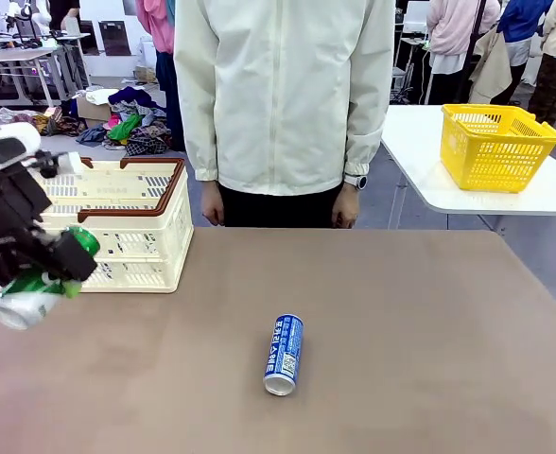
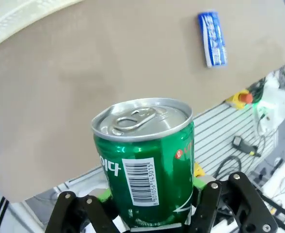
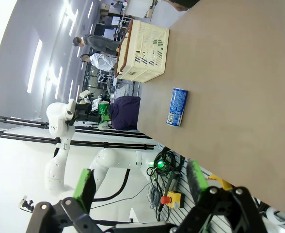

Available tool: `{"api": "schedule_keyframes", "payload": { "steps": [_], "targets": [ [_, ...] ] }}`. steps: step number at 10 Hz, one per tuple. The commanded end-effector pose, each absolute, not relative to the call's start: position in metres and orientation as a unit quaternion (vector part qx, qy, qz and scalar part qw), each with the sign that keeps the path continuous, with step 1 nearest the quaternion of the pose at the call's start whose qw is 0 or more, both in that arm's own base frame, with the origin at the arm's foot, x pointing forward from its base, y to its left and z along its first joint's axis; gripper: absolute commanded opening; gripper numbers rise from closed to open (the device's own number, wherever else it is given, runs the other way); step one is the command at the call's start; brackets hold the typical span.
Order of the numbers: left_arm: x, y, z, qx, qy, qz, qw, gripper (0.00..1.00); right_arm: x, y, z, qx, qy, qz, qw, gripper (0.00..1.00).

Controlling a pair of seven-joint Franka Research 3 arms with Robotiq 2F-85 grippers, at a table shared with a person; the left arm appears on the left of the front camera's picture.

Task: Place the drinks into the Shopping basket.
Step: Pick up one drink and place it into the Shopping basket.

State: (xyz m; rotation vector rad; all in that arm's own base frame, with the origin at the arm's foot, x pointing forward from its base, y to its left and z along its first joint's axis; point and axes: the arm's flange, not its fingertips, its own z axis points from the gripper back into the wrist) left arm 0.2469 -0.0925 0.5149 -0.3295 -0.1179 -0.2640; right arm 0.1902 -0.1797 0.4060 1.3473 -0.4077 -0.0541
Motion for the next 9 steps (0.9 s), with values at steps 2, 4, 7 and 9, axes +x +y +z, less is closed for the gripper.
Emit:
{"api": "schedule_keyframes", "payload": {
  "steps": [2, 4, 7, 9],
  "targets": [
    [0.372, -0.031, 0.587, -0.256, -0.131, 0.065, 0.956, 0.0, 0.192, -0.179, 0.412, 0.624, -0.191, -0.029, 0.757, 1.0],
    [0.459, 0.009, 0.606, -0.247, -0.176, 0.123, 0.945, 0.0, 0.192, -0.179, 0.412, 0.624, -0.191, -0.029, 0.757, 1.0],
    [0.558, 0.033, 0.562, -0.131, -0.138, 0.149, 0.97, 0.0, 0.192, -0.179, 0.412, 0.624, -0.191, -0.029, 0.757, 1.0],
    [0.58, 0.035, 0.537, -0.108, -0.099, 0.123, 0.981, 0.0, 0.192, -0.179, 0.412, 0.624, -0.191, -0.029, 0.757, 1.0]
  ]
}}
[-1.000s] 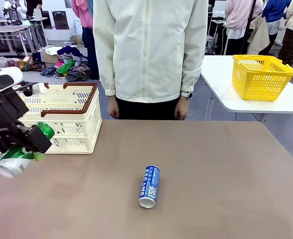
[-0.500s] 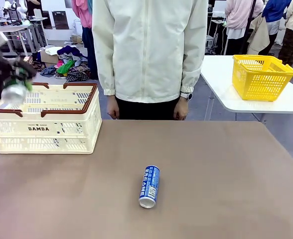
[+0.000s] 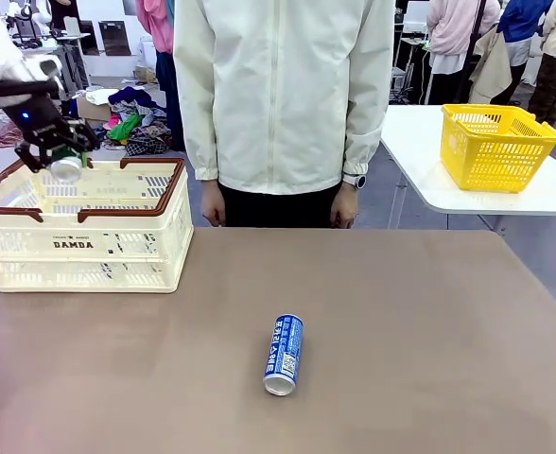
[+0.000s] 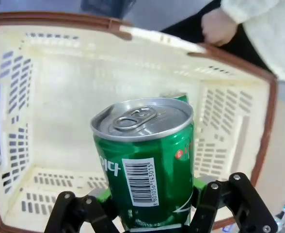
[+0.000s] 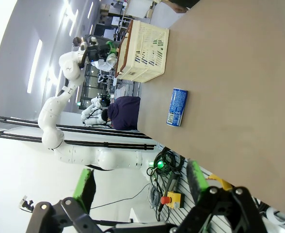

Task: Place the drinks into the Shopping basket.
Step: Pick up one drink and place it into the Shopping basket.

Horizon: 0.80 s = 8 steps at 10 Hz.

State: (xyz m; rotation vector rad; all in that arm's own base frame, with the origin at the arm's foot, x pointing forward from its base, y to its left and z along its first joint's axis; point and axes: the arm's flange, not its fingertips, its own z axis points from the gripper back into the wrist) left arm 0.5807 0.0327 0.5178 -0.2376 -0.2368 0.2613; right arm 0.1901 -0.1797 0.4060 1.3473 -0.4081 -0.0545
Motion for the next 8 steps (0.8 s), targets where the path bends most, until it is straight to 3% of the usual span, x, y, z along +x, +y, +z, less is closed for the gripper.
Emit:
{"api": "schedule_keyframes", "payload": {
  "steps": [1, 2, 6, 7, 8],
  "targets": [
    [0.577, 0.031, 0.536, -0.112, -0.076, 0.119, 0.984, 0.0, 0.192, -0.179, 0.412, 0.624, -0.191, -0.029, 0.757, 1.0],
    [0.581, 0.033, 0.518, -0.118, -0.118, 0.13, 0.977, 0.0, 0.192, -0.179, 0.412, 0.624, -0.191, -0.029, 0.757, 1.0],
    [0.585, 0.032, 0.512, -0.113, -0.102, 0.125, 0.981, 0.0, 0.192, -0.179, 0.412, 0.624, -0.191, -0.029, 0.757, 1.0],
    [0.582, 0.028, 0.501, -0.089, -0.083, 0.05, 0.991, 0.0, 0.192, -0.179, 0.412, 0.624, -0.191, -0.029, 0.757, 1.0],
    [0.584, 0.031, 0.49, -0.048, -0.12, 0.067, 0.989, 0.0, 0.192, -0.179, 0.412, 0.624, -0.191, -0.029, 0.757, 1.0]
  ]
}}
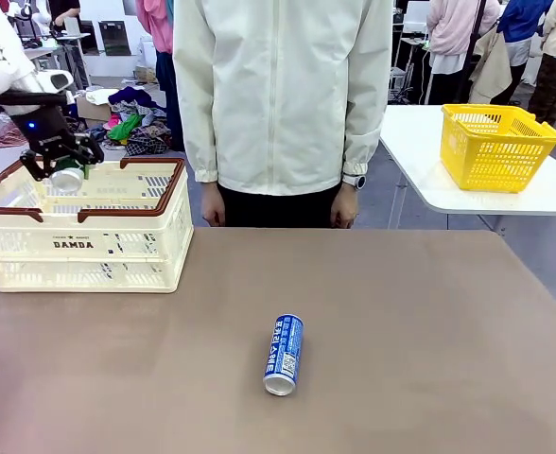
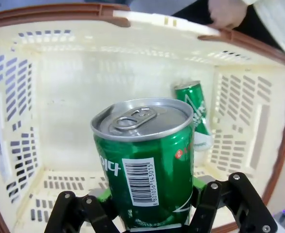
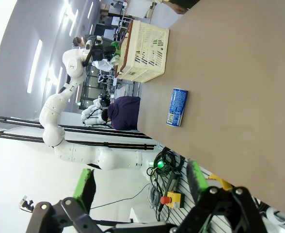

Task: Place the drinks into the Shopping basket.
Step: Pick up one drink and place it into the Shopping basket.

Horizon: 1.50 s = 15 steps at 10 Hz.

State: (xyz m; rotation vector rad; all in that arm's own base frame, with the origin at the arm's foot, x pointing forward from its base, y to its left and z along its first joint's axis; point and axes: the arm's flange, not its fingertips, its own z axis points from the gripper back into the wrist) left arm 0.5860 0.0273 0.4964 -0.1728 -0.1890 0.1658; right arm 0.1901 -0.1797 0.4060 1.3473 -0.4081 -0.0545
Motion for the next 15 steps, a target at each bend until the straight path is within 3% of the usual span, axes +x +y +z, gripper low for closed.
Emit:
{"api": "schedule_keyframes", "payload": {
  "steps": [1, 7, 13, 14, 15],
  "targets": [
    [0.581, 0.035, 0.48, -0.048, -0.114, 0.027, 0.992, 0.0, 0.192, -0.179, 0.412, 0.624, -0.191, -0.029, 0.757, 1.0],
    [0.571, 0.051, 0.423, -0.014, -0.102, 0.016, 0.995, 0.0, 0.192, -0.179, 0.412, 0.624, -0.191, -0.029, 0.757, 1.0],
    [0.601, 0.049, 0.404, 0.004, -0.068, 0.026, 0.997, 0.0, 0.192, -0.179, 0.412, 0.624, -0.191, -0.029, 0.757, 1.0],
    [0.602, 0.049, 0.405, -0.004, -0.066, 0.023, 0.998, 0.38, 0.192, -0.179, 0.412, 0.624, -0.191, -0.029, 0.757, 1.0],
    [0.602, 0.049, 0.408, -0.005, -0.069, 0.025, 0.997, 0.95, 0.192, -0.179, 0.412, 0.624, -0.191, -0.029, 0.757, 1.0]
  ]
}}
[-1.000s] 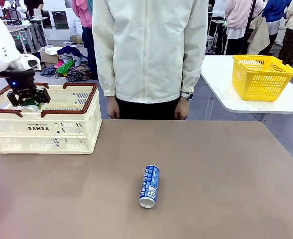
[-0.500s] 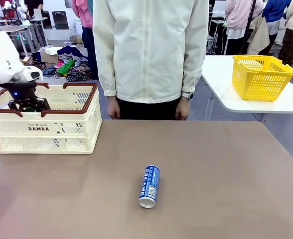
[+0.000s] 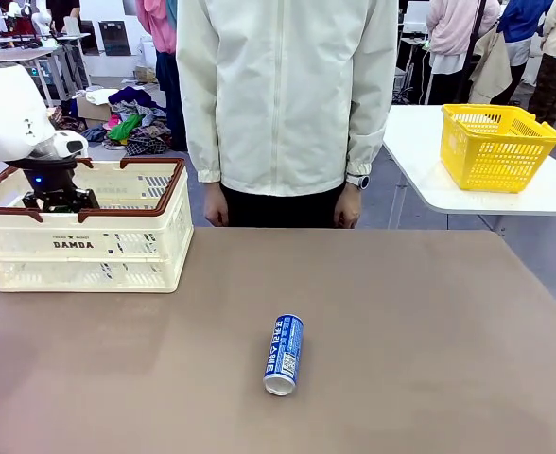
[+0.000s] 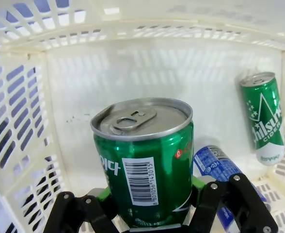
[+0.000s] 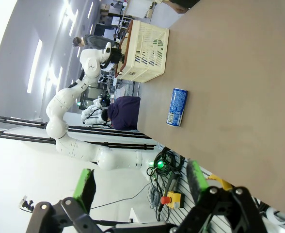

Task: Place the drinks into the Shopping basket.
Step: Pick up one drink and place it into the Shopping basket.

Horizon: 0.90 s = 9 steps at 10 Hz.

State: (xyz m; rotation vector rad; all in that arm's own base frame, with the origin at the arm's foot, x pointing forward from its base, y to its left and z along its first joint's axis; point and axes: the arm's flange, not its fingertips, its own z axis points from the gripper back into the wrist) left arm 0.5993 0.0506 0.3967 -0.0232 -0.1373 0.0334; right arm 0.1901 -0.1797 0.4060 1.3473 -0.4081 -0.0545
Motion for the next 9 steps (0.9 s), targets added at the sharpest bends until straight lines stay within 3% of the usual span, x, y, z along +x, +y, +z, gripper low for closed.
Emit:
{"api": "schedule_keyframes", "payload": {
  "steps": [1, 9],
  "targets": [
    [0.602, 0.049, 0.41, -0.003, -0.072, 0.028, 0.997, 1.0, 0.192, -0.179, 0.412, 0.624, -0.191, -0.029, 0.757, 1.0],
    [0.588, 0.059, 0.429, -0.04, -0.114, 0.029, 0.992, 1.0, 0.192, -0.179, 0.412, 0.624, -0.191, -0.029, 0.757, 1.0]
  ]
}}
